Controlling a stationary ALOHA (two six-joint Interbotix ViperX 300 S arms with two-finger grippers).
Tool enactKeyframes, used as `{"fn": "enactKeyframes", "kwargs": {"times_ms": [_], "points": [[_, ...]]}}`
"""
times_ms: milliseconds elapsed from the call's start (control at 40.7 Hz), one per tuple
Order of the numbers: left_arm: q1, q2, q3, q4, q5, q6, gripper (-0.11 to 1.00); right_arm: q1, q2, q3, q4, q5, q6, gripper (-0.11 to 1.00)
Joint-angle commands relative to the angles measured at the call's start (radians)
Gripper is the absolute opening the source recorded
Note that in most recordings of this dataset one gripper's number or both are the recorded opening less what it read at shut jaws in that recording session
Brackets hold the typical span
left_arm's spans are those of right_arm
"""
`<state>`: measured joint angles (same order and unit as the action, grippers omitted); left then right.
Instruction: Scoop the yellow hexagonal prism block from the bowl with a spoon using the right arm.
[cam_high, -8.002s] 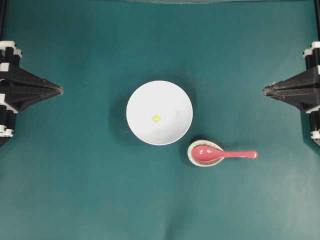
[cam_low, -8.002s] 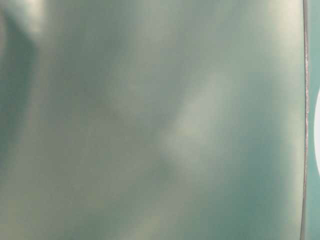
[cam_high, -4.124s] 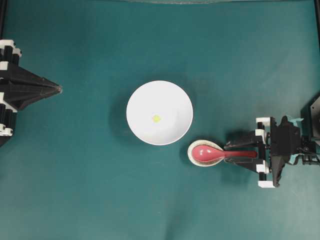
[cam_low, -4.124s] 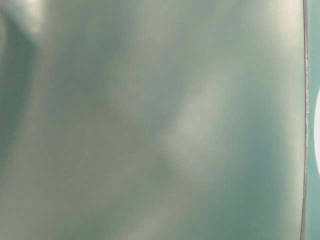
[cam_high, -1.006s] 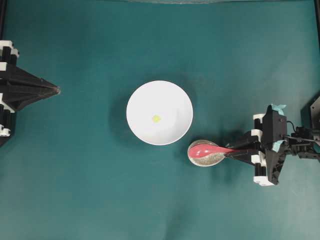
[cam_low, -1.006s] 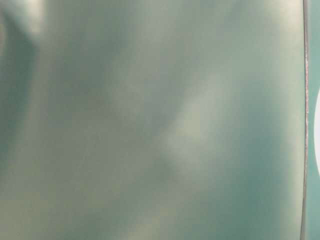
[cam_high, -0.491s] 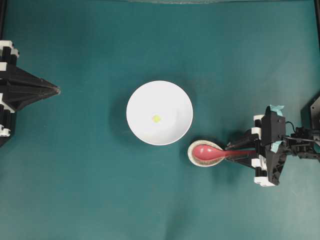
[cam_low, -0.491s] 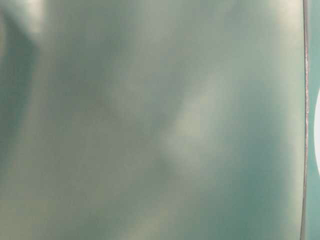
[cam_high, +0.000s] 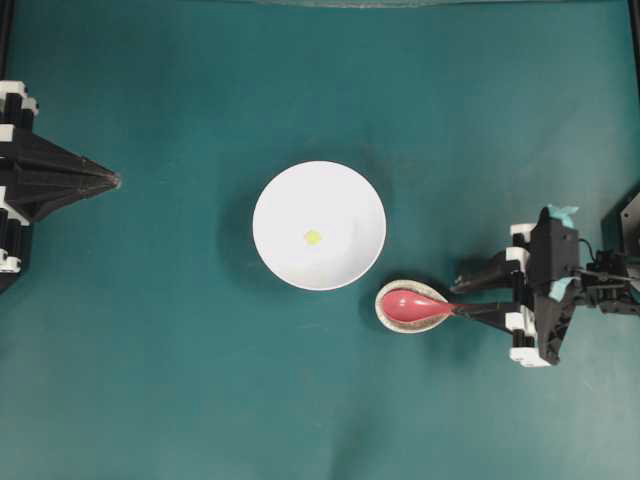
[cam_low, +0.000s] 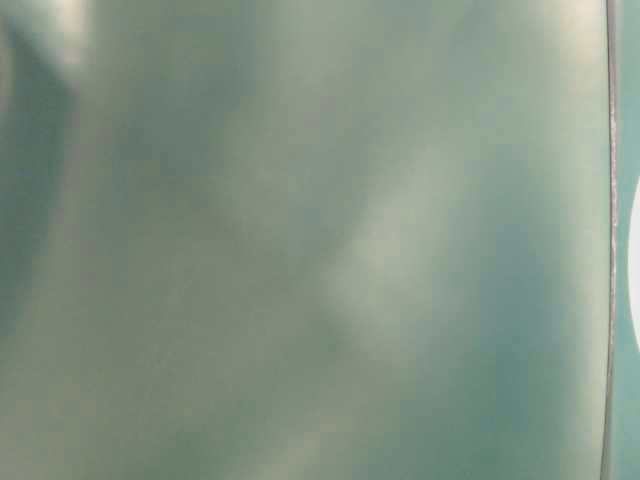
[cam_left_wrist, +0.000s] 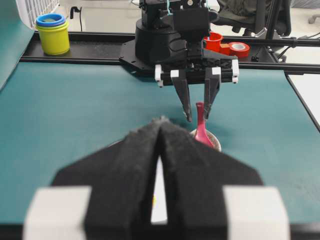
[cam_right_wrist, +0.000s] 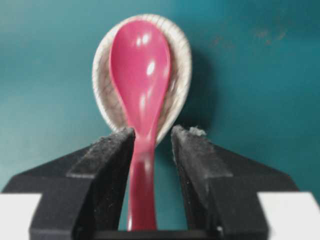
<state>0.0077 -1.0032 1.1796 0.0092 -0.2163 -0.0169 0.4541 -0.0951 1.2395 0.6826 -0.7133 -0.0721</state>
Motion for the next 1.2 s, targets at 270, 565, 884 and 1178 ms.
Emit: {"fn": "enactKeyframes", "kwargs": {"times_ms": [270, 565, 884, 1178], "points": [[0.000, 0.011, -0.028, 0.003, -0.003, 0.000, -0.01, 0.044, 0.107, 0.003, 0.002, -0.195, 0.063, 0.44], [0.002, 0.015, -0.028, 0.003, 0.000, 0.000, -0.01, 0.124, 0.186, 0.026, 0.002, -0.393, 0.138, 0.44], [0.002, 0.014, -0.028, 0.003, -0.002, 0.000, -0.01, 0.138, 0.230, 0.034, 0.002, -0.408, 0.146, 0.44], [0.000, 0.015, -0.026, 0.003, -0.002, 0.000, -0.01, 0.146, 0.279, 0.032, -0.002, -0.437, 0.167, 0.44]]}}
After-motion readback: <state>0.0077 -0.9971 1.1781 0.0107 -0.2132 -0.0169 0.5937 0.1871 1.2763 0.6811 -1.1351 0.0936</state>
